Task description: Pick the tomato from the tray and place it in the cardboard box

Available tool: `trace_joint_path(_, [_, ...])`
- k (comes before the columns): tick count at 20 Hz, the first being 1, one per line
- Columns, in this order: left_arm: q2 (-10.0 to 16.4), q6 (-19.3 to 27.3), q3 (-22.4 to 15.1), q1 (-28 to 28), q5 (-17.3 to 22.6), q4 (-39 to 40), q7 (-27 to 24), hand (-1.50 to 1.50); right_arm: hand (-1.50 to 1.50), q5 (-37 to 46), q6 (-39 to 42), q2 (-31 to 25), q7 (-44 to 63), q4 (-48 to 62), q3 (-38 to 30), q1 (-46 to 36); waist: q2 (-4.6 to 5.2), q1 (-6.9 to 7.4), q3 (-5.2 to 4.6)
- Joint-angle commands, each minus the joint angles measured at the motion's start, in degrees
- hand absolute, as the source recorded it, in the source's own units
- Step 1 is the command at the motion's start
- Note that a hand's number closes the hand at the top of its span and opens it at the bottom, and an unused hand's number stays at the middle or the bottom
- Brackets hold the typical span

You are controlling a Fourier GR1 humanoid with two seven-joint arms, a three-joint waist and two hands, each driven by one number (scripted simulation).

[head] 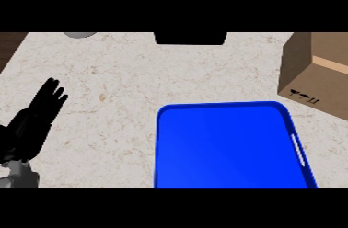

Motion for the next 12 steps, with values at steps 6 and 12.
trace_joint_path(6, [1.12, -1.26, 1.34, 0.33, 1.10, 0.38, -0.25, 0.00, -1.50, -3.03, 9.34, -9.55, -7.11, 6.92, -1.13, 5.29, 0.22, 0.59, 0.10])
trace_joint_path(12, [0.03, -1.51, -0.64, 1.41, 0.78, -2.24, 0.74, 0.00, -1.50, -3.42, 10.38, -13.22, -9.29, 8.35, -1.04, 6.43, 0.33, 1.24, 0.18])
